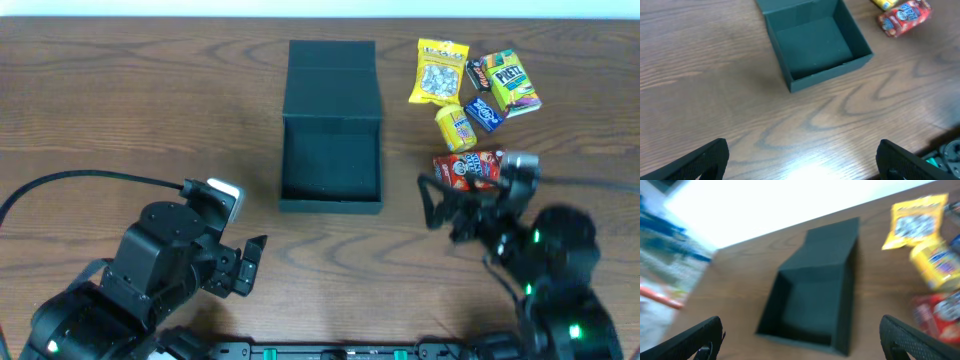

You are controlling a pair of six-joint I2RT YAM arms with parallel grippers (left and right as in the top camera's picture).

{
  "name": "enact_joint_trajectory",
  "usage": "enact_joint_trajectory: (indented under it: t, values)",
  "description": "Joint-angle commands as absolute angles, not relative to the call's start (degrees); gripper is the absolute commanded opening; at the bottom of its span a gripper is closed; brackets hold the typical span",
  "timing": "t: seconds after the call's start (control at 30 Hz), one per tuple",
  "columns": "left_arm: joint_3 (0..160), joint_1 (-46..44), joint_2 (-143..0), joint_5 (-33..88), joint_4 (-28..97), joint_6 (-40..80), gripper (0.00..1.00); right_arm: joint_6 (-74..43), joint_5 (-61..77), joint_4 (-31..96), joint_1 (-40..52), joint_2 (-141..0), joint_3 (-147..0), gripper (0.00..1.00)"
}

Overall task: Pack container
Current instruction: 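Reach the right gripper to the yellow HACKS bag and grasp it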

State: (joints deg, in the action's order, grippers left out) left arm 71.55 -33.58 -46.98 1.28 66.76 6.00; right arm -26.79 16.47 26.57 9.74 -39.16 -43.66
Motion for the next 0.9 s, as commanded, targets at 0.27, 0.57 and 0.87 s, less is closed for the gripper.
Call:
enact_joint_trajectory:
  t: [0.27,0.57,0.87]
  values:
    - [72.3,-33.7,-46.9,0.9,66.9,6.4,0.95,-10.4,22.0,26.3,-1.8,-72.8,-64.1,0.99]
    - [72.3,-33.7,-46.9,0.9,66.9,6.4,0.95,-7.1,26.5,25.2,-8.3,-93.8,-79.2,0.99]
    - [72.3,-33.7,-46.9,0.9,66.9,6.4,0.95,-7.7,34.2,14.9,-11.9,-111.0,-84.7,0.99]
